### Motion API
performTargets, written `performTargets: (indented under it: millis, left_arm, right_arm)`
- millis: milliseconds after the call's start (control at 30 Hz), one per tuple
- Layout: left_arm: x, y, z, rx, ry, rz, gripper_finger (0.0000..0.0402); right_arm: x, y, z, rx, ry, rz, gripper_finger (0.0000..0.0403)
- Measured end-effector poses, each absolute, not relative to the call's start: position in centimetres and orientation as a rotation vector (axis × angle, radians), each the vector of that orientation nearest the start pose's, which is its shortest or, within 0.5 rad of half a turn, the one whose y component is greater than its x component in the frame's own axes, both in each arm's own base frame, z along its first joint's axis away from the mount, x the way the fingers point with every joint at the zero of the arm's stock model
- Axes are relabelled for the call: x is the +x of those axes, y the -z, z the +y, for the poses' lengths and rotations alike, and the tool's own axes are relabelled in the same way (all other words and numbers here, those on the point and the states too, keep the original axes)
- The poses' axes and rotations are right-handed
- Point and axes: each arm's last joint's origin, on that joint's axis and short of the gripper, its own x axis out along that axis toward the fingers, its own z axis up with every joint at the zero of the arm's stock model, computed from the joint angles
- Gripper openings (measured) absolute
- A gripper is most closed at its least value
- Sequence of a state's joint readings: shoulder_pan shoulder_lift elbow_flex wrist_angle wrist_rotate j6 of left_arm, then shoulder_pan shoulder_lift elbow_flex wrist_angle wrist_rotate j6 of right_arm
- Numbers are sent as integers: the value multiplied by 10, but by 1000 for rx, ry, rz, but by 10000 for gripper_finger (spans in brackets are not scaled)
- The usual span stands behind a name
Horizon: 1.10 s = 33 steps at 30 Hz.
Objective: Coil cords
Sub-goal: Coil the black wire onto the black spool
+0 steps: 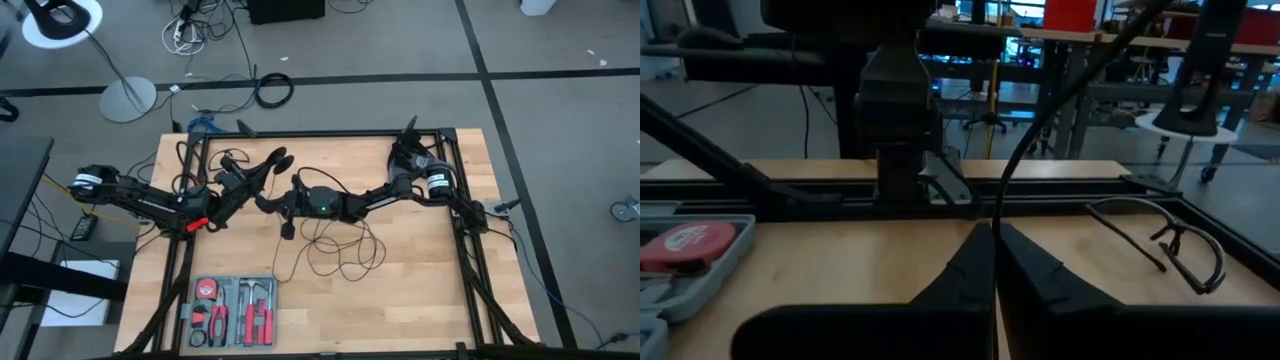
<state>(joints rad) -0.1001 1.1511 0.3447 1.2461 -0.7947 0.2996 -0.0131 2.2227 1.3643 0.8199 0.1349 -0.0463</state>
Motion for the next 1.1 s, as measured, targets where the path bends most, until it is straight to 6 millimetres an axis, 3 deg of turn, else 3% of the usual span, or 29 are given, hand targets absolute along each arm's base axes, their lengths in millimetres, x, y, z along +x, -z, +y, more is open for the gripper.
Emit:
performTargets:
  millis: [233, 533, 933, 1100]
  left_arm:
    - [206, -244, 1, 104, -774, -255, 0]
    - [208, -238, 1, 132, -783, -193, 0]
    - [209, -236, 1, 145, -782, -167, 0]
    - [209, -236, 1, 147, -782, -164, 0]
  right_arm:
    - [473, -176, 3, -109, 219, 160, 2]
    - [445, -230, 15, -249, 321, 300, 1]
    - [419, -277, 25, -166, -88, 291, 0]
    - [413, -292, 26, -127, -148, 230, 0]
